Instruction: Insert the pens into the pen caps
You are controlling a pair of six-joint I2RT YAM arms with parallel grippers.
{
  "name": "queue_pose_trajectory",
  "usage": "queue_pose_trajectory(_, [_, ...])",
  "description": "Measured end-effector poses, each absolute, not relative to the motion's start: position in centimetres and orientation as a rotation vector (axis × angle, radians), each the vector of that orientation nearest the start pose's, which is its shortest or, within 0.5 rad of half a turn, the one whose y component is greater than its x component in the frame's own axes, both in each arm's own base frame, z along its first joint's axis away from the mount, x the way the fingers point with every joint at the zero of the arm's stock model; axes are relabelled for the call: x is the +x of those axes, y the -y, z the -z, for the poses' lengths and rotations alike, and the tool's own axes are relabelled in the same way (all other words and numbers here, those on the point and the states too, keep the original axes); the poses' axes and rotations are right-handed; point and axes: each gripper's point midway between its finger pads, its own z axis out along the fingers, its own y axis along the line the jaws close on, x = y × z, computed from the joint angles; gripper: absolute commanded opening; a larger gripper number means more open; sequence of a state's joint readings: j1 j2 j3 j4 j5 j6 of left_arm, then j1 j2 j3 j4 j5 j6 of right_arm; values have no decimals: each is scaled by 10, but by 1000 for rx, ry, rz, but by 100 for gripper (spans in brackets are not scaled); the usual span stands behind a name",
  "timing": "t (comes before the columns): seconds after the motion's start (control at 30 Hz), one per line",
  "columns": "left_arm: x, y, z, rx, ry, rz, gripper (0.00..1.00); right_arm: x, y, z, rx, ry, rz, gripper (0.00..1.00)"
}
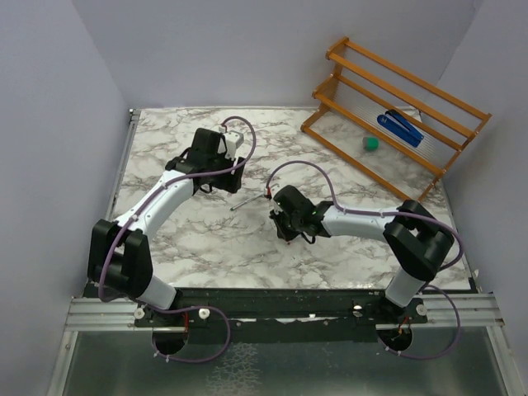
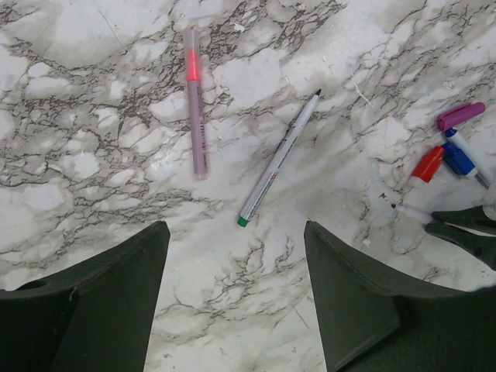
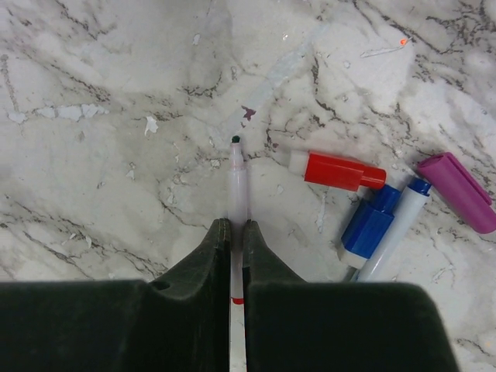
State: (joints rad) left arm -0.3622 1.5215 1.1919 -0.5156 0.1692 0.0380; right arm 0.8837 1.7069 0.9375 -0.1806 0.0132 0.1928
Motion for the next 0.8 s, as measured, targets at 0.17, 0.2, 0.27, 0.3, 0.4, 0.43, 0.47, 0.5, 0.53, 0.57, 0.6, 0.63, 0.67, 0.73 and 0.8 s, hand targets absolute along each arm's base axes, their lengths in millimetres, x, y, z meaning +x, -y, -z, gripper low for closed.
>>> queue_pose_trajectory(0.17, [345, 163, -151, 530, -2312, 393, 75, 234, -306, -34, -852, -2408, -477, 1])
queue_pose_trajectory(0.2, [342, 164, -154, 523, -2293, 417, 75, 234, -308, -41, -846, -2393, -498, 1])
queue_pose_trajectory(0.27, [337, 167, -158, 509, -2260, 472, 75, 236, -314, -63, -824, -2332, -552, 1])
queue_pose_trajectory(0.3, [334, 169, -161, 504, -2233, 519, 75, 239, -319, -80, -803, -2284, -587, 1])
queue_pose_trajectory(0.4, [323, 179, -170, 515, -2163, 645, 75, 246, -331, -125, -744, -2146, -675, 0])
queue_pose_trajectory(0.43, [319, 185, -173, 529, -2136, 697, 74, 250, -335, -141, -724, -2092, -704, 0])
queue_pose_trajectory(0.47, [316, 190, -177, 543, -2113, 740, 74, 252, -339, -158, -702, -2036, -735, 0])
queue_pose_trajectory(0.5, [311, 196, -182, 566, -2078, 792, 74, 255, -343, -173, -683, -1984, -761, 1])
queue_pose_trajectory(0.53, [305, 203, -188, 589, -2037, 850, 74, 257, -346, -187, -663, -1938, -786, 1])
queue_pose_trajectory(0.57, [300, 207, -192, 607, -2010, 889, 74, 260, -349, -201, -643, -1887, -811, 0])
queue_pose_trajectory(0.6, [294, 213, -199, 629, -1966, 940, 74, 262, -352, -210, -629, -1854, -828, 0])
queue_pose_trajectory(0.63, [290, 216, -204, 644, -1936, 971, 74, 263, -354, -219, -616, -1823, -843, 1])
queue_pose_trajectory(0.67, [285, 219, -210, 656, -1891, 1005, 74, 265, -356, -225, -604, -1799, -856, 0])
queue_pose_trajectory(0.73, [283, 220, -217, 662, -1837, 1027, 74, 266, -358, -232, -588, -1777, -876, 0])
queue_pose_trajectory(0.8, [285, 221, -224, 656, -1795, 1040, 74, 267, -360, -239, -575, -1752, -890, 1])
